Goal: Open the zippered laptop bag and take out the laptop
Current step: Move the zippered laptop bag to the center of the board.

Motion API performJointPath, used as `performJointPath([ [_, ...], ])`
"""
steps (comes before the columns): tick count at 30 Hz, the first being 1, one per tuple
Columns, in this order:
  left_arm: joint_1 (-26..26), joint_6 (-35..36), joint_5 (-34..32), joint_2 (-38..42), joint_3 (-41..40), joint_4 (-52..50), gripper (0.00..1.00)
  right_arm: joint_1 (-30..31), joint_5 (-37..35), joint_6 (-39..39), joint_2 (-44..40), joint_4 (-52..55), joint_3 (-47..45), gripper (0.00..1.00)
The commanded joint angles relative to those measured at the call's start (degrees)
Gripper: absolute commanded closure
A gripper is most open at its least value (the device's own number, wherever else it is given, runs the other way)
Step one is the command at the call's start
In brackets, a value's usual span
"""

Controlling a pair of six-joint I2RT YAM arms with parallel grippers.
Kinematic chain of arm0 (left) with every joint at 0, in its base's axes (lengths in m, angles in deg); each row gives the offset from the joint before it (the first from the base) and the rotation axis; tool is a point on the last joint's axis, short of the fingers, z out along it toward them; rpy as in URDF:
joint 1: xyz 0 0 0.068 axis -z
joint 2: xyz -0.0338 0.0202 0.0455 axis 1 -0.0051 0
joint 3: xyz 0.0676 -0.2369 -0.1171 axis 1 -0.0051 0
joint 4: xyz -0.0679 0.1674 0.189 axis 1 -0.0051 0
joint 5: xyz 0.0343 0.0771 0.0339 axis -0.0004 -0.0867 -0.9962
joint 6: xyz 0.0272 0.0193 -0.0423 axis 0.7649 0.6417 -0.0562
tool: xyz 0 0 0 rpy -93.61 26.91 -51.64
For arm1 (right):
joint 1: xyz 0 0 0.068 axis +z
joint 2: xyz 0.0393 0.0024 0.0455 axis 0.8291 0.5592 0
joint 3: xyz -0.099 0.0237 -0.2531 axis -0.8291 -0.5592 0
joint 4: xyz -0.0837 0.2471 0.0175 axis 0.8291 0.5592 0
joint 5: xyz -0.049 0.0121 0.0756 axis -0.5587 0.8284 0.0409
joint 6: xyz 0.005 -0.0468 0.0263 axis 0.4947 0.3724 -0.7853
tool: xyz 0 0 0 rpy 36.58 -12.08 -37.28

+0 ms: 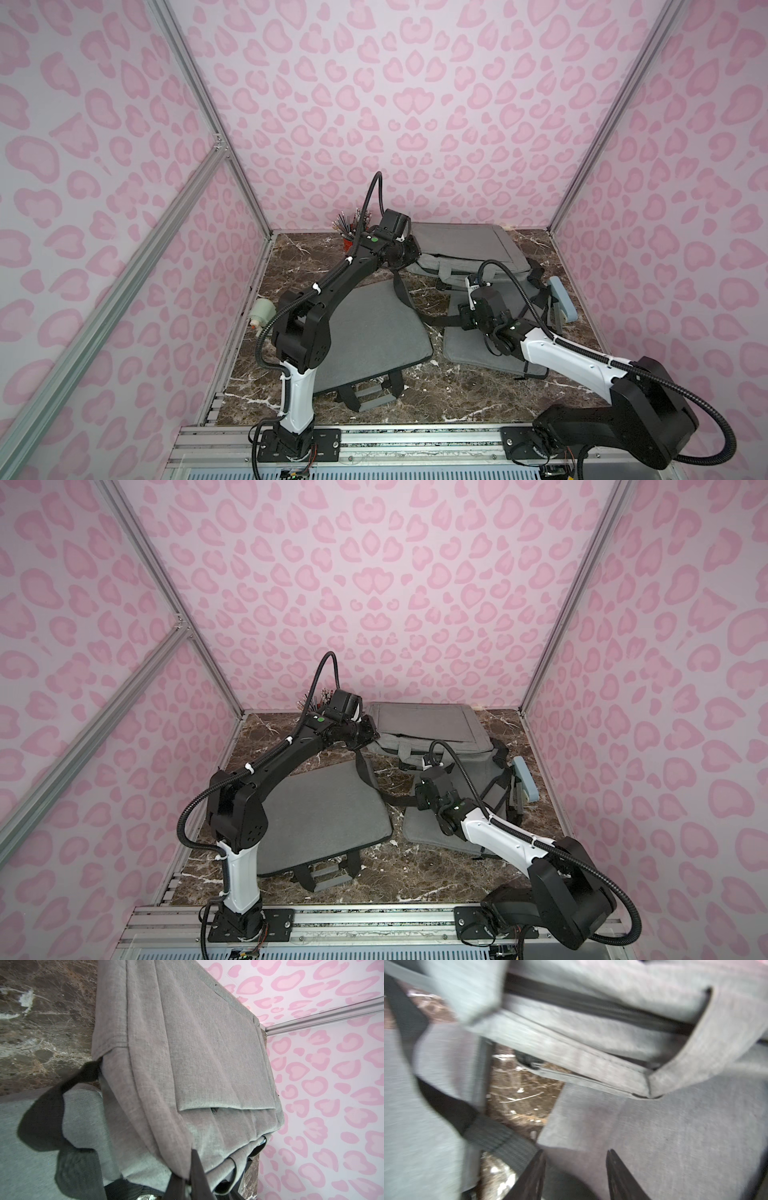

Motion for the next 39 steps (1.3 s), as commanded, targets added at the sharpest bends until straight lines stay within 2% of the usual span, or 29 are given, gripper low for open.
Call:
performJointPath([
  [1,0.0,0.4,1.8,0.5,0.0,7.1,0.99,3.2,2.5,-0.6,-1.9,5.0,-0.5,0.46],
  [4,0.0,0.4,2.1,0.2,0.0,7.3,0.98,8.7,2.8,-4.3,-3.3,6.6,-3.2,0.45],
  [10,0.0,0.4,2.6,-0.2,0.0,7.1,0.98,18.2,-2.1,-11.2,-3.0,5.4,-7.4,0.36],
  [19,0.2,0.3,2.7,0.1,-1.7,7.2,0.98,20.0,-15.0,-10.8,6.6,5.2,-5.9,0.24],
  [24,0.2,0.4,3.0,0.5,-3.0,7.4,0.98,21.8,-17.0,-13.1,12.2,7.4,-3.9,0.25],
  [29,0.2,0.1,3.3,0.5,-4.4,8.4,0.98,23.9,-15.7,-19.8,16.7,10.8,-4.8,0.44],
  [35,0.2,0.2,4.0,0.1,-4.8,9.1,0.98,26.5,-14.1,-25.5,18.9,14.2,-5.3,0.84],
  [38,0.2,0.4,4.3,-0.2,-5.0,9.3,0.98,28.2,-13.1,-27.6,17.6,15.9,-5.1,0.98],
  [39,0.2,0.4,4.1,-0.3,-5.0,9.3,0.98,28.9,-12.4,-28.4,17.0,16.6,-4.9,1.0],
])
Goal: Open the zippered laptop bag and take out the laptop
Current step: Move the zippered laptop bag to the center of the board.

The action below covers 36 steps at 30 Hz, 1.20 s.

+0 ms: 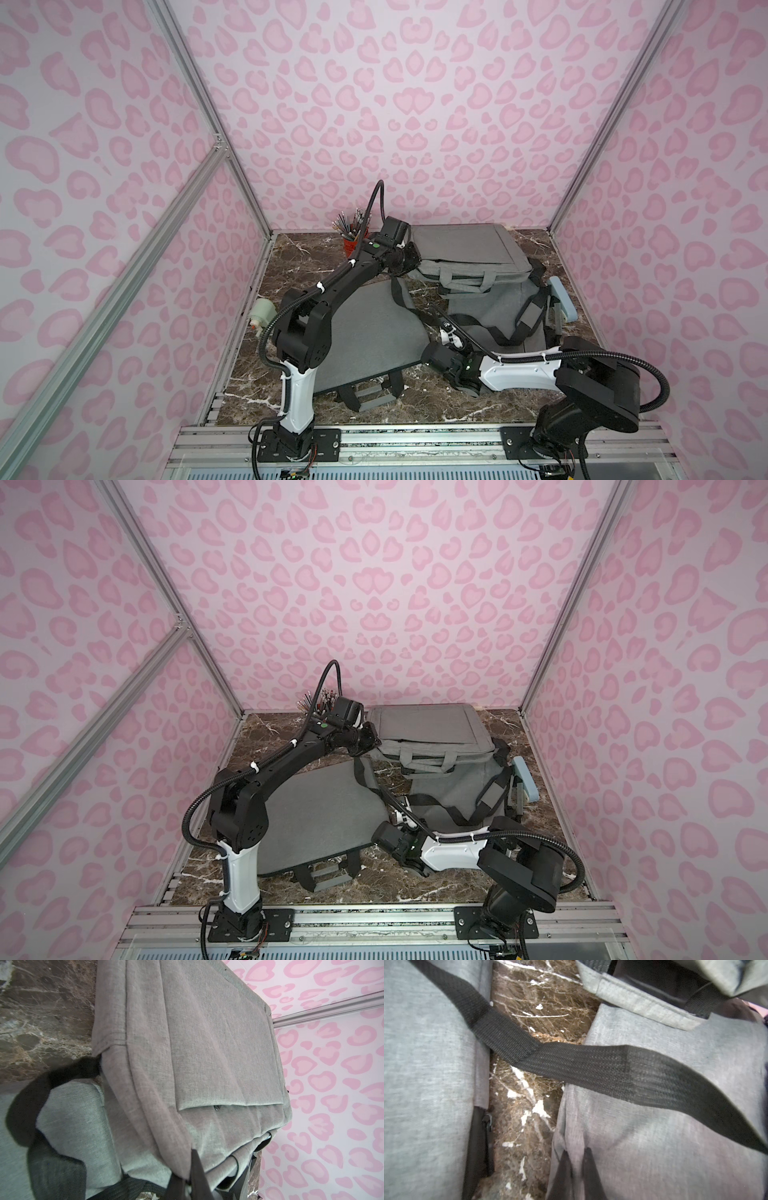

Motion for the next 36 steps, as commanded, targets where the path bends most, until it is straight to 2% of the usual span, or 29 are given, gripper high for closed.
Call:
performJointPath([
  [1,0.1,0.8,2.0,-0.1,0.1,5.5,0.98,2.0,17.1,-6.5,-0.2,13.2,-0.5,1.0],
  [8,0.1,1.1,2.0,-1.5,0.4,6.1,0.98,9.8,24.1,-14.2,-6.2,21.5,4.0,1.0],
  [14,0.1,1.5,1.7,-3.0,1.1,6.3,0.99,15.9,32.3,-13.4,-10.0,20.9,5.8,1.0],
  [21,0.0,2.0,1.8,-3.7,1.6,6.2,0.99,18.1,41.7,-14.6,-12.8,17.9,5.1,1.0],
  [25,0.0,2.3,1.7,-3.8,1.3,6.1,0.98,18.9,41.6,-15.5,-13.8,21.1,5.4,1.0],
  [27,0.0,2.1,1.8,-3.8,1.1,6.3,0.98,18.1,39.1,-15.3,-15.0,23.2,6.1,0.89],
  [29,0.0,1.9,2.1,-3.7,0.6,6.7,0.98,15.2,38.3,-13.6,-16.7,23.7,6.7,0.67],
  [30,0.1,1.7,2.3,-3.7,0.5,6.9,0.99,13.8,37.7,-12.9,-17.8,23.3,7.0,0.61],
  [36,0.2,1.7,2.7,-3.1,-0.5,6.9,0.99,2.9,36.0,-9.1,-27.3,18.1,7.6,0.41],
])
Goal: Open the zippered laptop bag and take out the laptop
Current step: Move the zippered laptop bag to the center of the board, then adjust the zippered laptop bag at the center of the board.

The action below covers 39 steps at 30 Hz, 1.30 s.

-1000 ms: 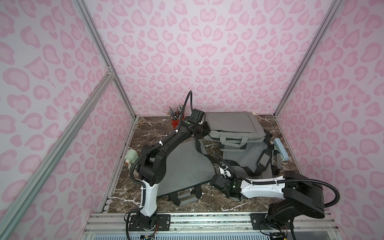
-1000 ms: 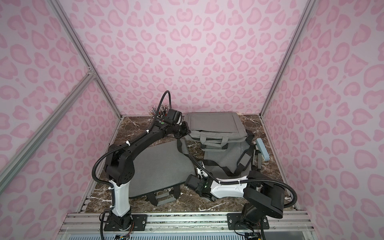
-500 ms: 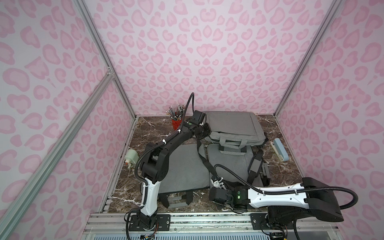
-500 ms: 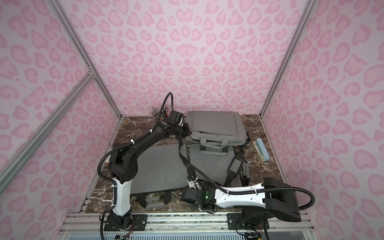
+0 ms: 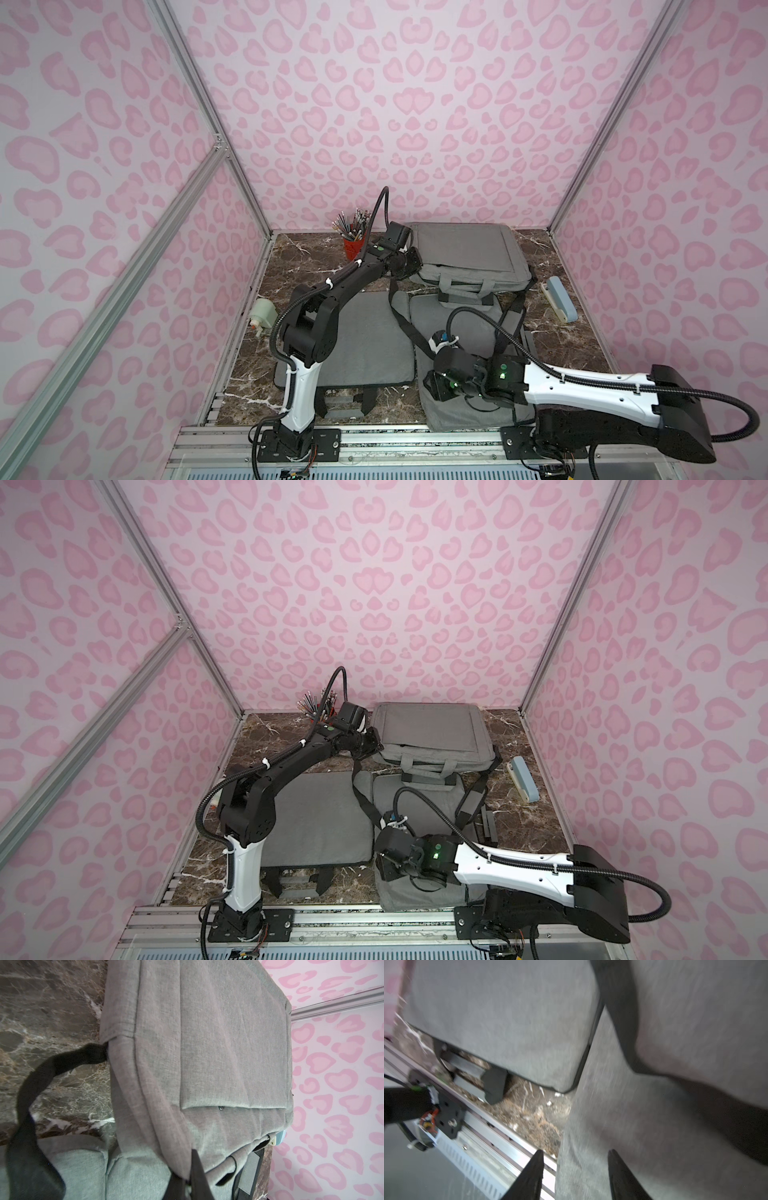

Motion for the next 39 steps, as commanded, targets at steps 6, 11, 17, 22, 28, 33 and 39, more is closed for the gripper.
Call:
performJointPath([
  [6,0.2,1.1,2.6,1.6,-0.4,4.4,0.98,-17.8,2.5,-1.3,-11.1,-1.2,-8.9,0.32],
  [11,0.3,1.3,2.8,2.1,-1.0,4.4,0.98,-23.9,-3.2,-3.3,-16.0,6.6,-10.8,0.23],
  [17,0.9,1.2,3.3,1.9,-1.2,4.4,0.98,-32.0,-3.2,-1.6,-15.3,4.7,-13.2,0.2],
  [22,0.9,1.3,3.1,2.3,-1.7,4.4,0.98,-33.5,-12.4,-1.2,-12.5,9.9,-9.3,0.19],
  [28,0.9,1.3,3.4,1.8,-1.4,4.6,0.99,-36.5,-16.3,-1.4,-11.8,11.7,-7.8,0.18],
  [33,0.9,1.2,4.0,2.0,-2.3,5.0,0.98,-40.9,-8.6,-0.8,-11.5,6.8,-13.4,0.25],
  [39,0.9,1.2,4.7,2.3,-3.2,5.1,0.98,-42.1,-2.6,-0.4,-9.7,0.3,-14.5,0.52],
])
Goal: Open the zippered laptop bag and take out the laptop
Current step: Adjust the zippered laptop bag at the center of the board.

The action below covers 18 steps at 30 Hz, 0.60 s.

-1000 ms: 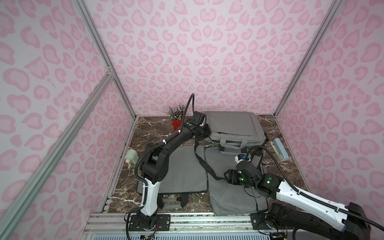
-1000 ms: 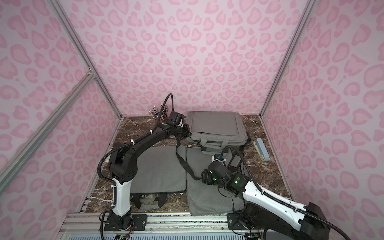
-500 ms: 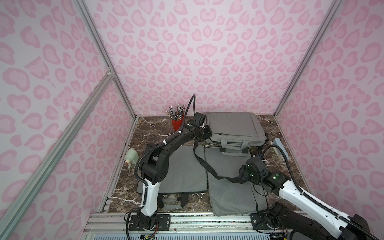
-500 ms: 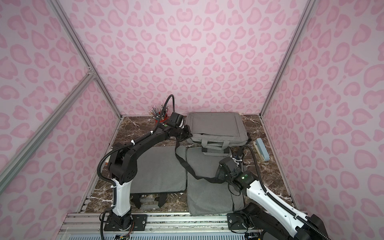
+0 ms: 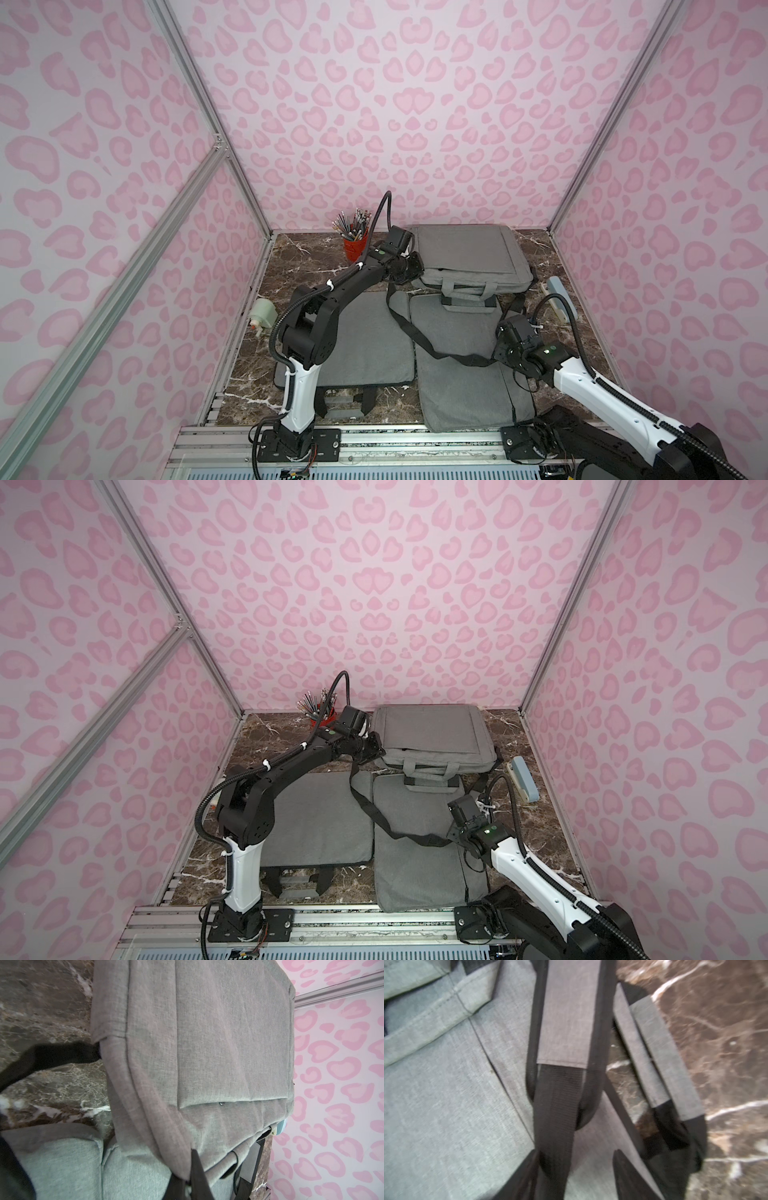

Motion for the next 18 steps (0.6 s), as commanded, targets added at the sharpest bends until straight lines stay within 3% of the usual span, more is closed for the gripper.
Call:
performJointPath([
  [1,0.1,1.1,3.1,1.3,-0.4,4.1,0.98,-0.5,3.8,0.9,0.5,-6.1,-0.2,0.57],
  [5,0.4,1.0,3.8,1.7,-1.4,4.4,0.98,-1.3,6.9,1.7,1.9,-11.2,0.1,0.84],
  [8,0.6,1.4,4.2,2.1,-2.1,4.3,0.98,-1.7,7.1,3.2,3.0,-14.2,2.5,0.98],
  [18,0.8,3.3,6.3,2.5,-1.9,3.2,0.98,-8.9,5.5,8.3,12.8,-27.1,19.7,1.0],
])
